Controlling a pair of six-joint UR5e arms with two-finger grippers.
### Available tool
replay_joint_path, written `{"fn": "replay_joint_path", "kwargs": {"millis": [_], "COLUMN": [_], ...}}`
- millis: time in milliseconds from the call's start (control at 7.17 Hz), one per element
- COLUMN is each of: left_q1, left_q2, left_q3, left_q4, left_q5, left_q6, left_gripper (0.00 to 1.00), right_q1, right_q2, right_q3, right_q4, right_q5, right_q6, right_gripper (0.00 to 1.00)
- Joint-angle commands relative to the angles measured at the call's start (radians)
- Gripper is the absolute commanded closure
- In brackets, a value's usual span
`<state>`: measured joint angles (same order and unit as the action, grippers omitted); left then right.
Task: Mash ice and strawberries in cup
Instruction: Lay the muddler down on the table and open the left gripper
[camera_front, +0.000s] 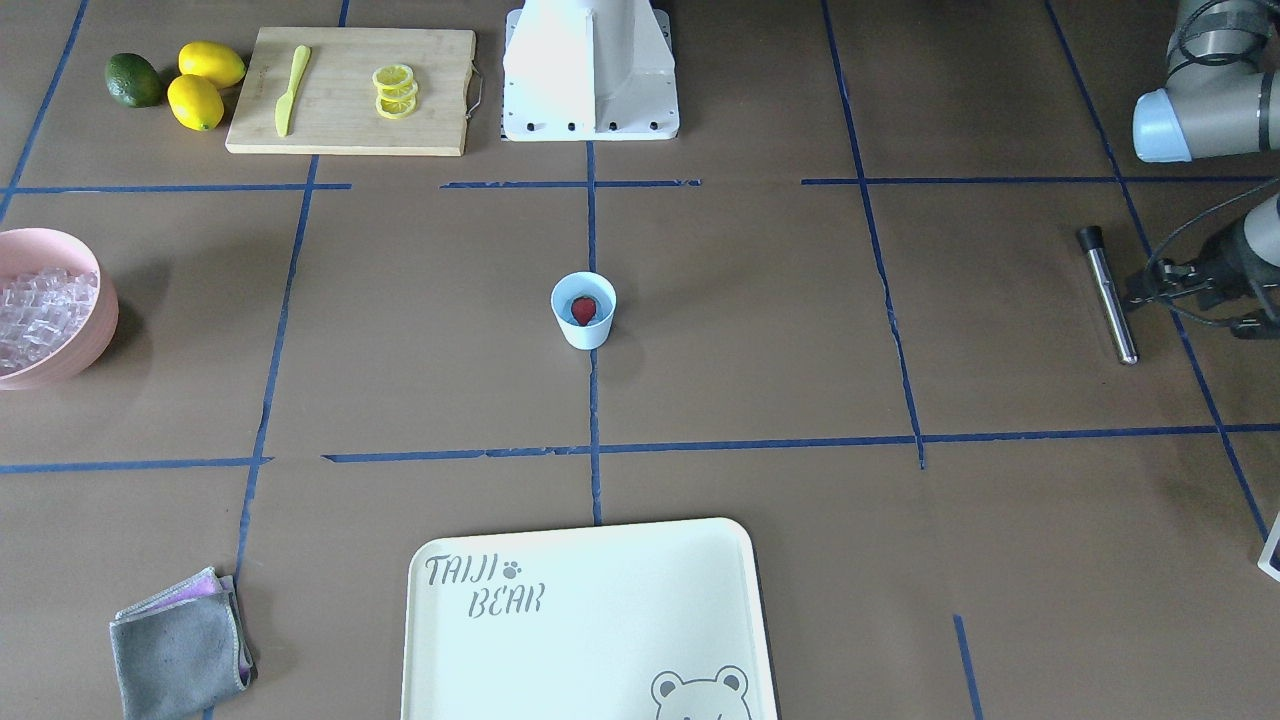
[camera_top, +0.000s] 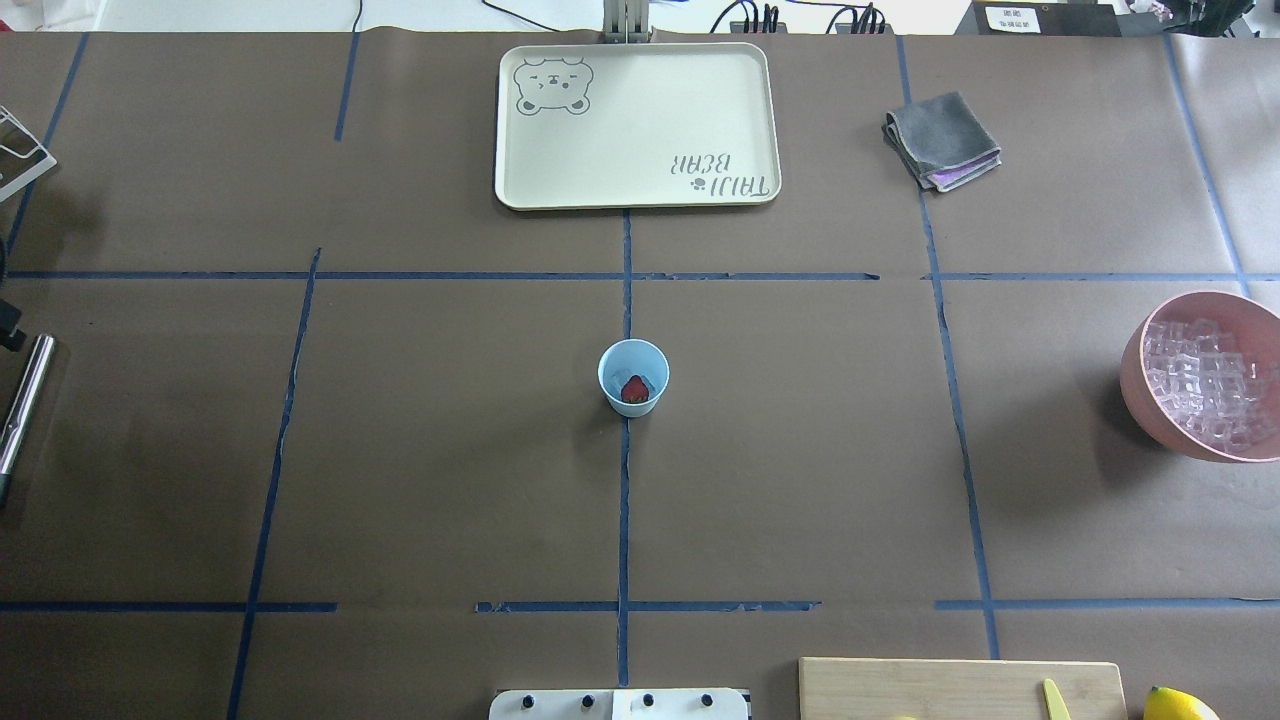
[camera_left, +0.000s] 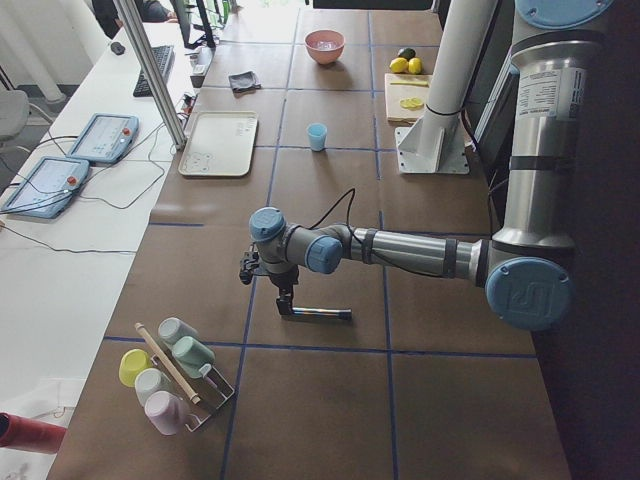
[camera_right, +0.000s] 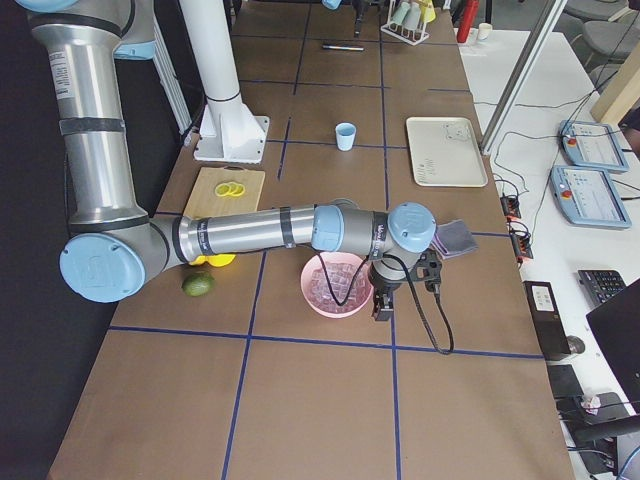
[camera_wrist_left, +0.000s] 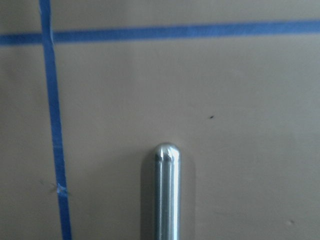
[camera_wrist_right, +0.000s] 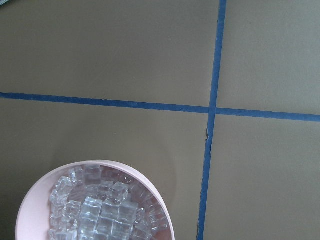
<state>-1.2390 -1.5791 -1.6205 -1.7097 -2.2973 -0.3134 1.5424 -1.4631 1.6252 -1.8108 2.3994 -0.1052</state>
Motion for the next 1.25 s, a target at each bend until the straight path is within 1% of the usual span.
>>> {"fn": "replay_joint_path", "kwargs": {"millis": [0, 139, 279, 418, 558, 697, 836, 1115], "left_q1": [-0.159, -0.180, -0.215, -0.253, -0.257, -0.260, -0.286, -0.289], "left_q2": [-0.005, -0.007, 0.007, 0.010, 0.086, 0.117, 0.117, 0.114], "left_q3": [-0.010, -0.022, -0.074, -0.109, -0.116, -0.098, -0.113, -0.117], "left_q4": [0.112, 0.154, 0.210, 0.322, 0.290, 0.212, 0.211, 0.219], "left_q5": [-0.022, -0.024, -0.031, -0.098, -0.132, -0.132, -0.134, -0.152], "left_q6": [0.214, 0.229, 0.229, 0.231, 0.279, 0.308, 0.307, 0.303], "left_gripper": [0.00, 0.00, 0.00, 0.00, 0.00, 0.00, 0.00, 0.00], "right_q1": [-0.007, -0.011, -0.013, -0.013, -0.013, -0.013, -0.013, -0.011], "right_q2": [0.007, 0.015, 0.015, 0.015, 0.015, 0.015, 0.015, 0.003], "right_q3": [-0.045, -0.080, -0.091, -0.087, -0.085, -0.087, -0.090, -0.085], "right_q4": [0.056, 0.059, 0.059, 0.059, 0.059, 0.059, 0.057, 0.057], "right_q5": [-0.044, -0.049, -0.048, -0.048, -0.045, -0.042, -0.040, -0.020], "right_q6": [0.007, 0.016, 0.018, 0.024, 0.025, 0.025, 0.025, 0.022], "right_gripper": [0.00, 0.00, 0.00, 0.00, 0.00, 0.00, 0.00, 0.00]}}
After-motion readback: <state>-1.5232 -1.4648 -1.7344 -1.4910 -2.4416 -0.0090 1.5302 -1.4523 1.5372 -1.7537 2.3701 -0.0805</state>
